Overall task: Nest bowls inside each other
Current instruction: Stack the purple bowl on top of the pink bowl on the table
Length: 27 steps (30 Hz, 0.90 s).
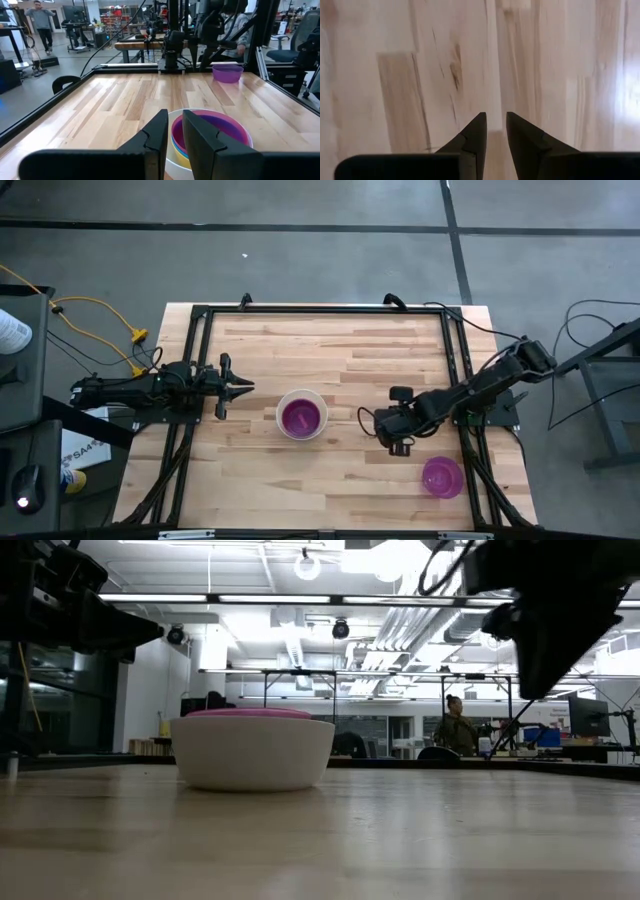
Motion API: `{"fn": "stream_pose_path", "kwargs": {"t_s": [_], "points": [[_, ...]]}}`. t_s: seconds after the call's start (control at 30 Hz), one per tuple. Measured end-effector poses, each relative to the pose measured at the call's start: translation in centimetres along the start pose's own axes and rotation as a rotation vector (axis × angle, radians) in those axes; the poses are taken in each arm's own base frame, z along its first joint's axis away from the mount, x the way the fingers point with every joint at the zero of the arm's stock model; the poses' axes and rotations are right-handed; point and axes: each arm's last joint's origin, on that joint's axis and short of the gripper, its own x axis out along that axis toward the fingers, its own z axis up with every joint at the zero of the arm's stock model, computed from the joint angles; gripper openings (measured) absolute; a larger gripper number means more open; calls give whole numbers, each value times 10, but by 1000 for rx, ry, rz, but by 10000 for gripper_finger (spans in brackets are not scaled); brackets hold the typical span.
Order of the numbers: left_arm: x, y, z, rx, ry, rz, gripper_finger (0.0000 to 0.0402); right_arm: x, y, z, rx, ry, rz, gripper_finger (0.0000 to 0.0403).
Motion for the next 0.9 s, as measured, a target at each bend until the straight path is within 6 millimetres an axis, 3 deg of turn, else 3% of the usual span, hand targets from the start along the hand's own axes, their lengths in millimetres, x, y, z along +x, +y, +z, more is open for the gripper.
{"fn": "stream_pose_path", "kwargs": {"t_s": [0.47,0.73,0.9], "points": [[0,0,0,0,0,0,58,-10,15,-51,128,21,30,68],[0,0,0,0,0,0,58,-14,9,-78,387,59,56,68],[0,0,0,0,0,0,58,-19,9,-82,554,142,132,68]]}}
